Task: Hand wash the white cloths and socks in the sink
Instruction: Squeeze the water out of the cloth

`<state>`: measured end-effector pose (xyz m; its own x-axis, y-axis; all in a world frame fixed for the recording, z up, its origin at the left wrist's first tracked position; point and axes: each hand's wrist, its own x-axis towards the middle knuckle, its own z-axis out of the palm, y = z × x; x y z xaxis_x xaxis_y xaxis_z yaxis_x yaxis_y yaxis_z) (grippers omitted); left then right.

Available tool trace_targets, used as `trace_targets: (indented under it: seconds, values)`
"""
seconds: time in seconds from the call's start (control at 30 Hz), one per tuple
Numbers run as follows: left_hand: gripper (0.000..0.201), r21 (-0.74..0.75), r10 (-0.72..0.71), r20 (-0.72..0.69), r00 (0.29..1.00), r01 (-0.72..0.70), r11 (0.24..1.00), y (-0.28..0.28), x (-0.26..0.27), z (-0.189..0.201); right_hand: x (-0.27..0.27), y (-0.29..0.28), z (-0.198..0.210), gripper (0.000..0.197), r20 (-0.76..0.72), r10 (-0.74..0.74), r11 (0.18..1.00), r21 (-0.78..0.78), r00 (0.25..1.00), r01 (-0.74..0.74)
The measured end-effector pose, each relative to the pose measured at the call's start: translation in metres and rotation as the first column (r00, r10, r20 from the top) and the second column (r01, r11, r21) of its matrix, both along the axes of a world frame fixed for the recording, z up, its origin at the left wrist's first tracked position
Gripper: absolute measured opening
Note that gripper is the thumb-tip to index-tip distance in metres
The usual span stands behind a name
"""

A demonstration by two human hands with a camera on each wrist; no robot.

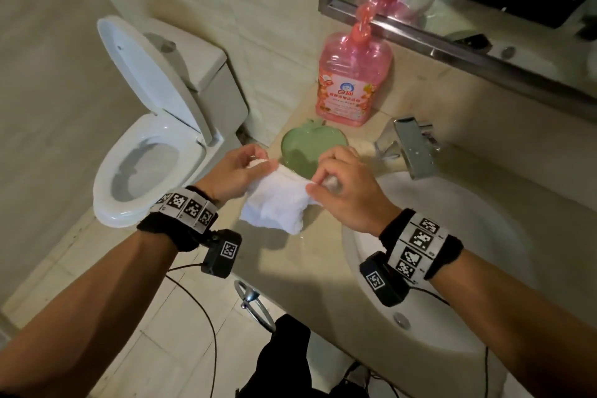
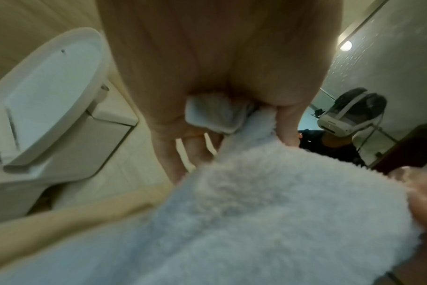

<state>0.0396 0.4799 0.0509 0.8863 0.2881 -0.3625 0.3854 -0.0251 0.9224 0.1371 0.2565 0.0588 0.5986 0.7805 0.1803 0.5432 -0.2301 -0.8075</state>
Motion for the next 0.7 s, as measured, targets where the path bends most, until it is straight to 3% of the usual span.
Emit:
trace_targets:
  seconds: [0.07,0.1,0.2,0.3,0.33,0.4,0.47,0.53,0.57,0.63,0.7]
  values:
    - [0.026,-0.039,0.118,0.034,0.992,-0.117,0.992,-0.009,0.008,0.002,-0.002,0.002,0.006,0.015,-0.367,0.001,0.997,-0.075,0.930,-0.031]
    - [0.029,-0.033,0.176,0.027,0.984,-0.175,0.984,-0.014,0.012,0.002,-0.003,0.003,0.006,0.016,-0.466,0.006,0.994,-0.096,0.885,-0.057]
    - [0.037,-0.018,0.186,-0.101,0.977,-0.189,0.982,-0.035,0.027,0.001,-0.011,0.008,0.004,0.013,-0.435,0.016,0.995,-0.077,0.900,-0.055]
    - [0.076,-0.270,0.028,-0.241,0.970,-0.095,0.958,-0.048,0.031,-0.005,-0.013,0.016,0.000,0.011,-0.442,-0.192,0.974,0.021,0.876,0.225]
    - [0.079,-0.377,-0.027,-0.224,0.974,-0.062,0.924,-0.050,0.029,-0.009,-0.011,0.017,-0.003,0.009,-0.482,-0.271,0.945,0.033,0.833,0.326]
    - [0.060,-0.505,-0.177,-0.112,0.978,0.098,0.858,-0.053,0.023,-0.015,-0.004,0.019,-0.010,0.007,-0.536,-0.343,0.910,0.013,0.772,0.413]
    - [0.054,-0.484,-0.336,-0.086,0.938,0.255,0.837,-0.058,0.020,-0.020,0.005,0.020,-0.018,0.018,-0.448,-0.340,0.935,-0.070,0.827,0.347]
    - [0.060,-0.428,-0.372,-0.133,0.918,0.286,0.858,-0.060,0.023,-0.023,0.013,0.023,-0.028,0.025,-0.358,-0.273,0.958,-0.183,0.893,0.219]
    - [0.060,-0.414,-0.357,-0.151,0.922,0.269,0.870,-0.060,0.027,-0.026,0.018,0.024,-0.033,0.026,-0.412,-0.235,0.965,-0.207,0.881,0.161]
    - [0.059,-0.355,-0.275,-0.206,0.939,0.190,0.915,-0.056,0.035,-0.032,0.026,0.028,-0.039,0.025,-0.585,-0.224,0.970,-0.207,0.779,0.124]
    - [0.065,-0.233,-0.199,-0.293,0.935,0.132,0.964,-0.050,0.040,-0.043,0.039,0.030,-0.046,0.019,-0.552,-0.315,0.948,-0.225,0.772,0.226]
